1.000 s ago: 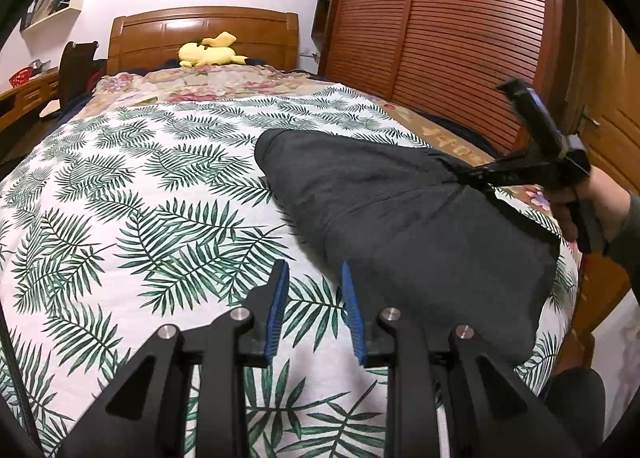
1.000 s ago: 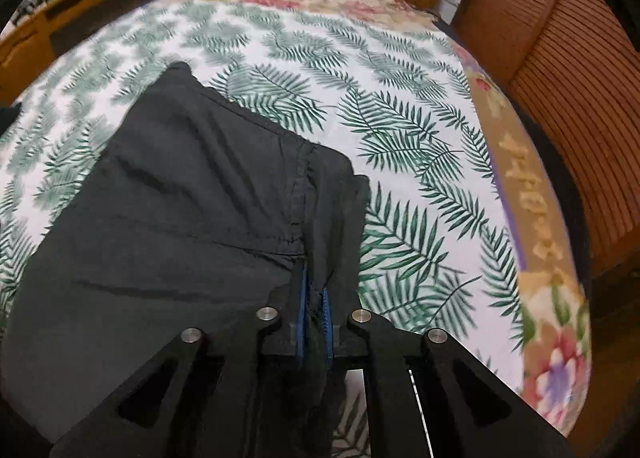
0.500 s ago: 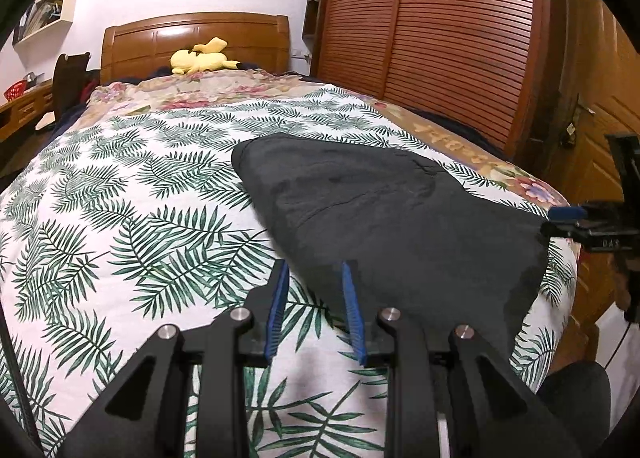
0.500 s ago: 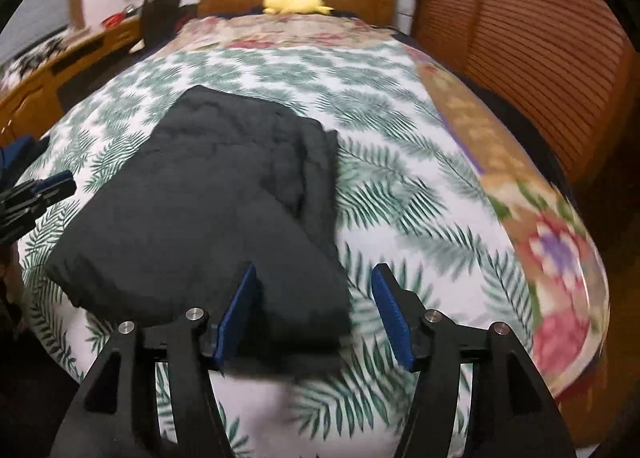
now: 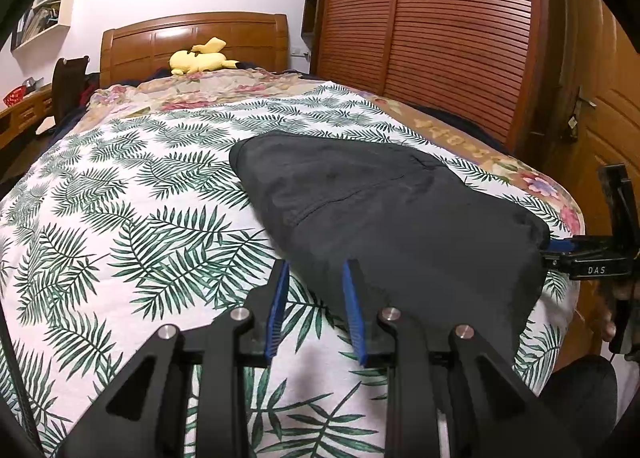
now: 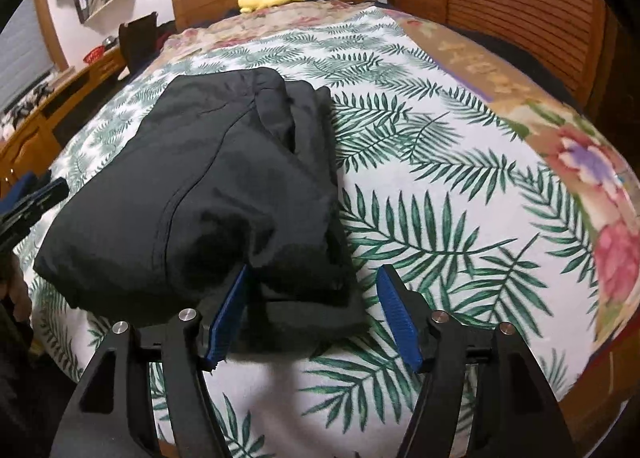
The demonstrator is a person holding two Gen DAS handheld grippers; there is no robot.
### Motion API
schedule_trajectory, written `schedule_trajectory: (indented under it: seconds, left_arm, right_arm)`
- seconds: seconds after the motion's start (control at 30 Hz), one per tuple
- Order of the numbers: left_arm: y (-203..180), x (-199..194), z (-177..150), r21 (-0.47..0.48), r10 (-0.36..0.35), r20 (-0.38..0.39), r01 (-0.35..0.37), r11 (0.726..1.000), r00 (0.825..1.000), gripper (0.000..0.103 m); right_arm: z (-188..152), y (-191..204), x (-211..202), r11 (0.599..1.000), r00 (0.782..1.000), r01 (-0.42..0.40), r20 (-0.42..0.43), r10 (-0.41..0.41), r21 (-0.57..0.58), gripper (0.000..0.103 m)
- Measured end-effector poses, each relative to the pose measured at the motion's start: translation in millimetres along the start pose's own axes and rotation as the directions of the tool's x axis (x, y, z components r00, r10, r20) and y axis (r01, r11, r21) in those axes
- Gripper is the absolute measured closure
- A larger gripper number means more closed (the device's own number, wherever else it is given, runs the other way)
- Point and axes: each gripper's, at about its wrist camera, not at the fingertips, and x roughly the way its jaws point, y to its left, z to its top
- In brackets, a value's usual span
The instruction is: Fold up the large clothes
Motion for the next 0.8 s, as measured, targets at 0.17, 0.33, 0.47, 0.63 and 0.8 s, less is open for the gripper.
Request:
schedule_trajectory:
  seconds: [0.17,0.33,0.47,0.63,0.8]
  left_arm:
    - [-2,4,0,0.004,-0.002,-0.012,0.002,1.0,1.0,0.078]
    - [3,10,4,0.021,0.008,-0.036,-0.007,1.0,0.999,0.077]
    - [16,20,15,0.008,0.031,-0.055,-0.031,1.0,0.998,0.072]
    - [29,46,37,0.045,0.064,-0.095,-0.06,0.997,0.993,0.071]
    - [45,86,62,0.004,0.013,-0.16,-0.013,1.0,0.987,0.067]
  right_arm:
    - [-1,-10,9,0.997,0.999,-0.047,-0.019,0.049,0.054,0.034]
    - [-1,-11,14,0.993,0.996,-0.093,-0.012,0.094,0.069,0.035]
    - [-1,-9,14,0.991,0.993,-0.115,0.018,0.114,0.07,0.035]
    - [-2,-13,17,0.986,0.989,-0.144,0.037,0.142,0.079,0.035]
    - [-4,-13,18,0.986,0.988,-0.151,0.053,0.147,0.066,0.035]
